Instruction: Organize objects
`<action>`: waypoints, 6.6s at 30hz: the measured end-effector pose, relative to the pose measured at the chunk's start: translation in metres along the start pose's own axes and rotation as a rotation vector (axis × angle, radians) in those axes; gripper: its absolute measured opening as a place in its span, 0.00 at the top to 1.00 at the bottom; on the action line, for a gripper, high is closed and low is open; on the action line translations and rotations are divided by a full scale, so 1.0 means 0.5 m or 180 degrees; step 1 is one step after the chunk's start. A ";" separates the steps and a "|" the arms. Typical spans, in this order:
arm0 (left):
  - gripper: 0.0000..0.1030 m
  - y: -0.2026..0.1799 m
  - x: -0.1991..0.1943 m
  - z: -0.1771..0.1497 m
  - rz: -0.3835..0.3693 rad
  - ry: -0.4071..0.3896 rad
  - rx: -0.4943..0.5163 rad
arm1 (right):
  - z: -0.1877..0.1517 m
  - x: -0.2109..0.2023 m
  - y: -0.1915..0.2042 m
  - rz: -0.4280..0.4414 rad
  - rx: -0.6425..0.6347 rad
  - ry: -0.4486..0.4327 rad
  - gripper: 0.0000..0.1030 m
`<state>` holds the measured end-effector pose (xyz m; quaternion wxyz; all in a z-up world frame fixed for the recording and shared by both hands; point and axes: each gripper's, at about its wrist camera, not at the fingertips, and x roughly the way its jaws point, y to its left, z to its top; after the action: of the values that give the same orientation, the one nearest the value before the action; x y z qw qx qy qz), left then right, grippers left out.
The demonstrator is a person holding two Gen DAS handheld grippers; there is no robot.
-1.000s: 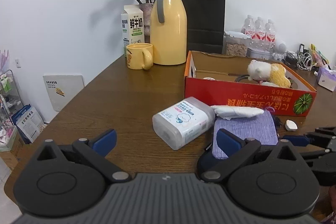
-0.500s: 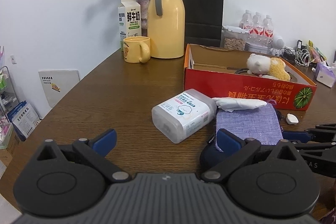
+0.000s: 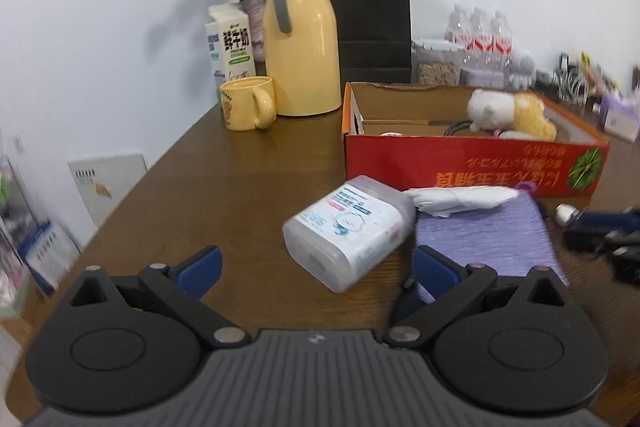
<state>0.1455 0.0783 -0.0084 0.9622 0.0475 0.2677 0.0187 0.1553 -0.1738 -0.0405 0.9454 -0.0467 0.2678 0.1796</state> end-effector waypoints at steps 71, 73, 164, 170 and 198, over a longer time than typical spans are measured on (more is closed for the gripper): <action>0.36 0.053 0.027 0.100 -0.0426 -0.0283 -0.0208 | 0.089 -0.001 -0.044 -0.0079 -0.0085 -0.0289 0.75; 0.36 0.047 0.030 0.125 -0.0405 -0.0336 -0.0219 | 0.110 0.001 -0.042 -0.0076 -0.0129 -0.0350 0.75; 0.00 -0.042 0.085 0.109 -0.0592 -0.0127 -0.0101 | 0.070 0.033 -0.073 -0.0581 0.0100 0.0027 0.00; 0.00 -0.038 0.076 0.105 -0.0603 -0.0118 -0.0104 | 0.074 0.024 -0.066 -0.0589 0.0075 0.0017 0.00; 0.00 -0.062 0.065 0.081 -0.0622 0.0094 -0.0077 | 0.033 0.074 -0.102 -0.0453 0.0265 0.0381 0.37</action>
<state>0.1948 0.0460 0.0065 0.9558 0.0092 0.2850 -0.0713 0.2111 -0.2065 -0.0461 0.9392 -0.0370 0.3270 0.0976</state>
